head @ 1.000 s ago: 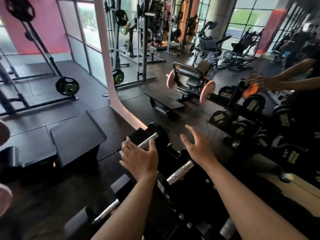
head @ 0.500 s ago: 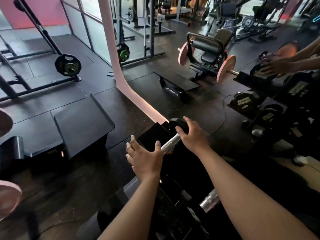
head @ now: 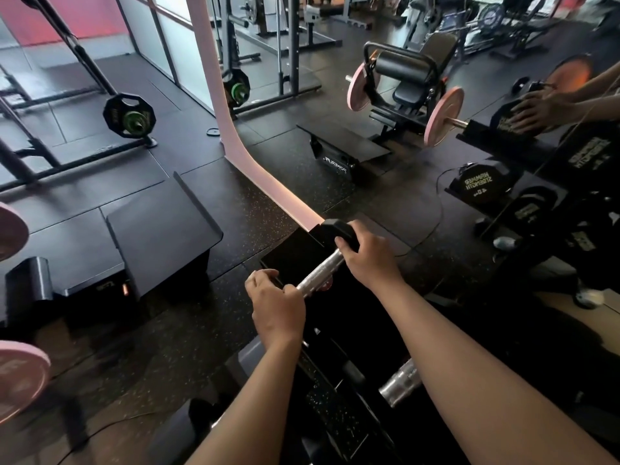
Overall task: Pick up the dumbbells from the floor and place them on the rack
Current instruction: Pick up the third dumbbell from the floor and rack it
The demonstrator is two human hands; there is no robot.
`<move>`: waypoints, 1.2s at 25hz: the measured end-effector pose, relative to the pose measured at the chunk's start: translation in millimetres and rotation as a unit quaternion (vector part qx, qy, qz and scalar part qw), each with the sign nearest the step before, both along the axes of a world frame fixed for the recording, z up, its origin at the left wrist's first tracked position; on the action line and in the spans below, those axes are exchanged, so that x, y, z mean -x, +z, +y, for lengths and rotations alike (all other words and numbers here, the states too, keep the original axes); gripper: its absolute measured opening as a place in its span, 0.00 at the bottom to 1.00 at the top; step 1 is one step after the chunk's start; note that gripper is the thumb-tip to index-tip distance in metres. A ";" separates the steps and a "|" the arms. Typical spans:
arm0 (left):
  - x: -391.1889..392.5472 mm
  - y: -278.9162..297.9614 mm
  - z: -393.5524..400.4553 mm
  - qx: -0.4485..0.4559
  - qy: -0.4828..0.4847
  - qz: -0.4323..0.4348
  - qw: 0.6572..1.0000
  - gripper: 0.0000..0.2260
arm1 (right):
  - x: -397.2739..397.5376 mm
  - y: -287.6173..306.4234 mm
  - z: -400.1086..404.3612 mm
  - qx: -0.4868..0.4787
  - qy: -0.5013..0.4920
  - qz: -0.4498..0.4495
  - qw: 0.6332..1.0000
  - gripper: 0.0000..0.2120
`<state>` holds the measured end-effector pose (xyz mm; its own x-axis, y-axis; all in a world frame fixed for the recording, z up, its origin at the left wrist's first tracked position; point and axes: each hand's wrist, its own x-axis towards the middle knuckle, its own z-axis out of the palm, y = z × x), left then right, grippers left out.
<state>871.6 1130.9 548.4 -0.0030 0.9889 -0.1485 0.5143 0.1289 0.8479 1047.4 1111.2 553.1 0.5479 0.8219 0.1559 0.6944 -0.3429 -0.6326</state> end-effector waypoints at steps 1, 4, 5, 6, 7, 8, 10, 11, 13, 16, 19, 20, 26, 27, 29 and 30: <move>-0.2 0.0 0.3 0.001 -0.003 -0.002 1.000 0.13 | -0.7 -0.1 -0.2 0.005 0.006 0.001 1.000 0.13; -0.3 3.8 0.2 0.016 -0.007 -0.005 1.000 0.23 | -1.3 5.0 -1.4 0.039 0.025 0.034 0.998 0.18; -0.7 5.8 -0.7 0.019 -0.006 -0.009 1.000 0.27 | -1.0 8.2 -4.0 0.046 0.027 0.046 0.998 0.23; -1.3 8.2 -2.5 0.022 -0.004 -0.012 1.000 0.30 | -0.4 10.6 -7.1 0.048 0.024 0.050 0.997 0.27; -2.3 10.4 -5.6 0.025 -0.004 -0.014 1.000 0.33 | 0.5 12.6 -11.4 0.045 0.021 0.043 0.998 0.31; -3.4 12.2 -10.3 0.026 -0.005 -0.014 1.000 0.36 | 1.6 14.8 -17.2 0.040 0.019 0.030 0.999 0.33; -6.1 15.9 -22.8 0.022 -0.002 -0.007 1.000 0.39 | 4.4 22.1 -33.2 0.035 0.018 -0.003 0.999 0.34; -7.1 18.2 -30.5 0.015 0.003 0.004 1.000 0.40 | 5.0 26.9 -43.2 0.035 0.017 -0.021 0.999 0.33; -8.3 22.7 -48.5 -0.008 0.007 0.035 0.999 0.40 | 4.3 37.2 -66.1 0.034 0.005 -0.054 0.998 0.31; -6.0 28.9 -80.6 -0.054 -0.006 0.058 0.997 0.41 | -1.5 45.4 -107.7 0.016 -0.013 -0.074 0.997 0.29; -5.8 31.6 -113.3 -0.075 -0.028 0.061 0.995 0.40 | -7.9 48.5 -149.7 0.012 -0.032 -0.081 0.996 0.29; -6.4 31.9 -124.4 -0.073 -0.037 0.061 0.995 0.40 | -9.0 49.0 -164.2 0.017 -0.038 -0.083 0.996 0.29; -12.1 23.9 -176.4 0.001 -0.114 0.034 0.993 0.37 | -6.4 38.6 -220.7 0.098 -0.053 -0.098 0.989 0.28; -12.0 19.5 -181.9 0.032 -0.129 0.030 0.991 0.36 | -5.4 34.1 -225.1 0.122 -0.047 -0.087 0.988 0.28; -11.3 12.1 -190.1 0.075 -0.164 0.036 0.983 0.34 | -4.3 27.0 -228.9 0.156 -0.034 -0.048 0.986 0.29; -10.7 9.7 -192.5 0.079 -0.181 0.043 0.979 0.34 | -4.3 24.6 -228.7 0.165 -0.032 -0.038 0.985 0.31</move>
